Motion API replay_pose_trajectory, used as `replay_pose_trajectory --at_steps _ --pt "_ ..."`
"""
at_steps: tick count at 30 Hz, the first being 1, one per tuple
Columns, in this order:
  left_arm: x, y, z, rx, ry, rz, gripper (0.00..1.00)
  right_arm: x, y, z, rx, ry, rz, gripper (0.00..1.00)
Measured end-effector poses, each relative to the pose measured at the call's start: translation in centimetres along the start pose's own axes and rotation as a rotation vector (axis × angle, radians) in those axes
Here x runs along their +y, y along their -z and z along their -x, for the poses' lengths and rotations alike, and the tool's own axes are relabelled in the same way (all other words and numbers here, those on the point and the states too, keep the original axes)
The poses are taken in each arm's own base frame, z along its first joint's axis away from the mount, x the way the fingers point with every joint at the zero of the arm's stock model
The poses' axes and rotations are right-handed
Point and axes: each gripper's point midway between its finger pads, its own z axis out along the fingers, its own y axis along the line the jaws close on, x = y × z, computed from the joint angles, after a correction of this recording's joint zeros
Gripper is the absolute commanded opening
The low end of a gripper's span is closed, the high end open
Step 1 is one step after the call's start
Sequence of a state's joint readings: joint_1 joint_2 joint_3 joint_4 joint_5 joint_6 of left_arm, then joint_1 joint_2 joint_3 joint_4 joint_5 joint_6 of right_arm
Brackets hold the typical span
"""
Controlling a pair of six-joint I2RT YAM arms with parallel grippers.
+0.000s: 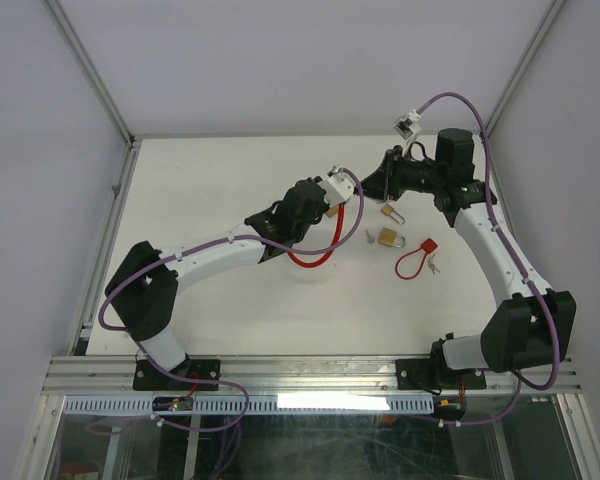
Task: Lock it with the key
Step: Lock the lock.
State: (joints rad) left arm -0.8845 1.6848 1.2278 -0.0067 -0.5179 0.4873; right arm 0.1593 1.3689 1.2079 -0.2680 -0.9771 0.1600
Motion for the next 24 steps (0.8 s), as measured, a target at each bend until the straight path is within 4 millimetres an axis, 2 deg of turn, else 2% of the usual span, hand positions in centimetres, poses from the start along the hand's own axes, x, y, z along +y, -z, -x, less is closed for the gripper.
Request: replay_pose_trajectory --at_steps 4,6,8,15,24 --pt "0.0 0.0 0.0 0.001 0.0 0.001 0.0 -0.3 -0.2 -0.1 0.007 0.031 -0.024 0.18" --pt "0.0 0.0 -0.1 0.003 -0.002 0.001 0.0 -0.7 -0.1 -0.2 0.007 0.054 -0.043 0.07" --pt "0.0 0.0 -0.2 0.007 -0.004 -0.002 0.0 -1.0 -0.1 -0.2 0.011 0.078 -0.057 0.03" --pt "-0.7 0.1 -0.5 0.015 -0.014 -0.037 0.0 -0.8 0.3 -0.2 0.027 0.299 -0.08 0.0" --pt "-2.9 0.4 0.0 0.001 -0.027 -0.178 0.0 0.5 1.6 -1.0 0.103 0.891 -0.065 0.0"
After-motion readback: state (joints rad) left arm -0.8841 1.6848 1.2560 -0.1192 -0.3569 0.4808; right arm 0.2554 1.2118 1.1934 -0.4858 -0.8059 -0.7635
